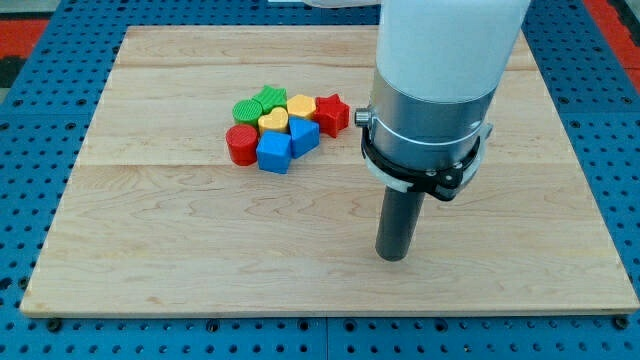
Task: Move your arm towards top
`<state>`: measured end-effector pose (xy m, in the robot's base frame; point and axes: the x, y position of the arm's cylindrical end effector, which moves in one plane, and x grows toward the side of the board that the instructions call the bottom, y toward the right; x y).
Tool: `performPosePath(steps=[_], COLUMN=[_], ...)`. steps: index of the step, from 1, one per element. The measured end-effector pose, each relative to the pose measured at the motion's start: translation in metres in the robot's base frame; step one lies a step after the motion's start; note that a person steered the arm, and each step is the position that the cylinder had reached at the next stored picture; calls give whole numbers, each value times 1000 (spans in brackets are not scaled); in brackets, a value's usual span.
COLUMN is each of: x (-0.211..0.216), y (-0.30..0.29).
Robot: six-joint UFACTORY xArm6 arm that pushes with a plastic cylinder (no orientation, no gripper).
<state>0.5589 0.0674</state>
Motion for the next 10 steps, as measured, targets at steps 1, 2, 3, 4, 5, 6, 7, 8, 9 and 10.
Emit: performPosePath(steps=[1,2,3,4,5,6,7,8,9,10], x=[-1,-4,-13,-15,-14,-13,-13,-12,-1,22], y=[0,0,6,6,6,4,4,15,16,17])
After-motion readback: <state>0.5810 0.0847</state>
